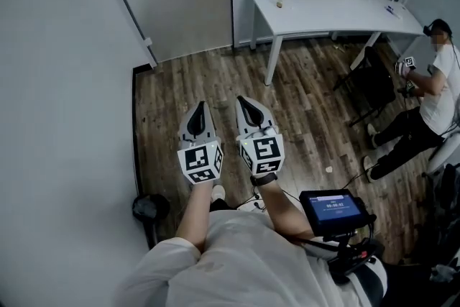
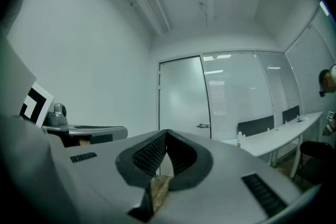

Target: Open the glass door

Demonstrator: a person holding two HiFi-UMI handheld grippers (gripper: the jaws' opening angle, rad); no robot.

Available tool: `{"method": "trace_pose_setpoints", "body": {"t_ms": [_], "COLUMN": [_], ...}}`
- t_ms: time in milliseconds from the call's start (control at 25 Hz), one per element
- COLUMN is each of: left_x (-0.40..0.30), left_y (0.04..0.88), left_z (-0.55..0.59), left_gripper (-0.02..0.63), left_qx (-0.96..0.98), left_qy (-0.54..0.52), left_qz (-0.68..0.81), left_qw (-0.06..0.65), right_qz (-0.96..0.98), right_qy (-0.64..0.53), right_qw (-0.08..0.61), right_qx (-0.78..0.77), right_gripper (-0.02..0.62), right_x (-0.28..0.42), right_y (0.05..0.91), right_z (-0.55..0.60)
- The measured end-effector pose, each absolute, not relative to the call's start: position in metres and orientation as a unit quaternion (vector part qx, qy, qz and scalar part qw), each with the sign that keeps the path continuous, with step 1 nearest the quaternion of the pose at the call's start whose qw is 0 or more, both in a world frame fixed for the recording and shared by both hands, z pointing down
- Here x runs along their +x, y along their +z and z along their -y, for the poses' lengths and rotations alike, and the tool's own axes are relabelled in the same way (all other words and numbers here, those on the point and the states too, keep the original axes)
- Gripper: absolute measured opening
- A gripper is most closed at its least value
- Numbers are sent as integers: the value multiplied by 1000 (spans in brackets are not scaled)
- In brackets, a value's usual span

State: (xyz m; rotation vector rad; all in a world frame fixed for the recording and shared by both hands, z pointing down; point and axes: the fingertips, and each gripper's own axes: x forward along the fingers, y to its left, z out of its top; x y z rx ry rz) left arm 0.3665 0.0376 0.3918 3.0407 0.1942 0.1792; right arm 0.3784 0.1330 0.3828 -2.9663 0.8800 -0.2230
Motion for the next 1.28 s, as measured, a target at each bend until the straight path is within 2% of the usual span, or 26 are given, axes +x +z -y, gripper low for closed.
{"method": "trace_pose_setpoints", "body": {"t_ms": [240,480,880,1160,1280], "left_x": [419,447,517,677,697], "left_y": [385,414,430,432,416], "left_z": [68,129,123,74,52], "left_gripper": [3,3,3,3,2], "left_qx": [995,993,992,995,995], "left_qy": [52,70,72,66,21], "left_qz": [-65,-58,-66,-54,-81], "left_qw": [50,79,77,55,53], "right_qz": [-289,-292,-292,-311,-303], "right_qy": [-63,-78,-81,-65,-41], "right_qw": [18,2,8,38,39], "right_qx": [-955,-953,-953,-947,-951], "right_gripper": [3,3,3,3,3], "right_x": [431,458,532,695,715], "right_y": [373,392,413,418,416], "right_z": [-22,34,34,-11,-32]}}
